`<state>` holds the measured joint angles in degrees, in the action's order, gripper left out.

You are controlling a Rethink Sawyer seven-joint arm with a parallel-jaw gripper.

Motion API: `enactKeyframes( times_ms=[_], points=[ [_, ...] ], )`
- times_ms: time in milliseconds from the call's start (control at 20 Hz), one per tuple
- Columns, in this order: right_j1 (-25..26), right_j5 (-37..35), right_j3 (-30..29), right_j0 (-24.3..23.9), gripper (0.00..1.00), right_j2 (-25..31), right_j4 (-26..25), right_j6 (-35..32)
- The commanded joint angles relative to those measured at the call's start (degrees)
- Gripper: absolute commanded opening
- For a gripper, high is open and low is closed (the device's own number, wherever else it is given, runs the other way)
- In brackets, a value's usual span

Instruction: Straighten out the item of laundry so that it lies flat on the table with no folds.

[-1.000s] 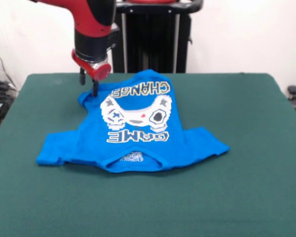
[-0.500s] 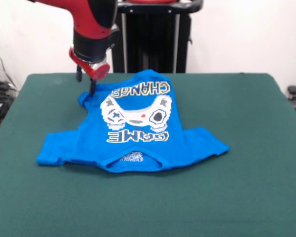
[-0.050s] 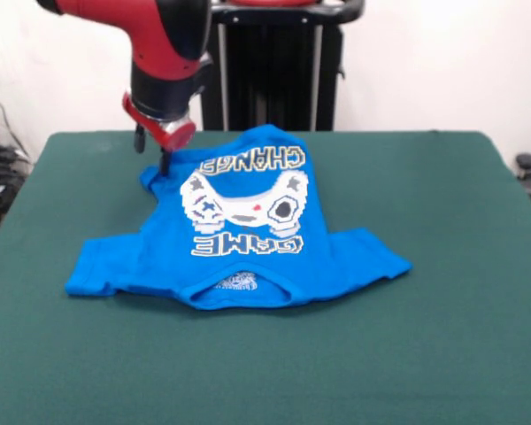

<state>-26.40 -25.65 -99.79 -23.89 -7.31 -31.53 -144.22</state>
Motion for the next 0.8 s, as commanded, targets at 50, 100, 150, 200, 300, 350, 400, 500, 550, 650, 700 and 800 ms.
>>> enactKeyframes(
  times_ms=[50, 100, 150, 200, 300, 350, 400, 500, 550, 650, 700, 800],
  points=[
    [5.92, 0.67, 3.95, 1.26, 1.0, 2.69, -1.66, 0.64],
    [6.26, 1.38, 4.17, 1.24, 1.0, 2.62, -1.63, 0.27],
    [6.54, 1.94, 4.28, 1.21, 1.0, 2.57, -1.63, 0.02],
    [6.88, 2.29, 4.51, 1.12, 1.0, 2.57, -1.58, -0.09],
    [7.25, 2.5, 4.72, 1.0, 1.0, 2.65, -1.65, -0.02],
    [7.41, 2.26, 4.85, 1.01, 1.0, 2.64, -1.66, 0.1],
    [7.57, 2.14, 4.89, 1.19, 1.0, 2.51, -1.69, -0.01],
    [7.82, 1.99, 4.94, 1.7, 1.0, 2.01, -1.91, -0.33],
    [8.06, 2.07, 5.13, 1.84, 1.0, 1.81, -2.02, -0.51],
    [8.27, 2.3, 5.35, 1.88, 1.0, 1.59, -2.3, -0.45],
    [8.25, 2.33, 5.49, 1.75, 1.0, 1.58, -2.43, -0.22],
    [8.27, 2.38, 5.91, 1.69, 1.0, 1.37, -2.72, 0.01]
  ],
)
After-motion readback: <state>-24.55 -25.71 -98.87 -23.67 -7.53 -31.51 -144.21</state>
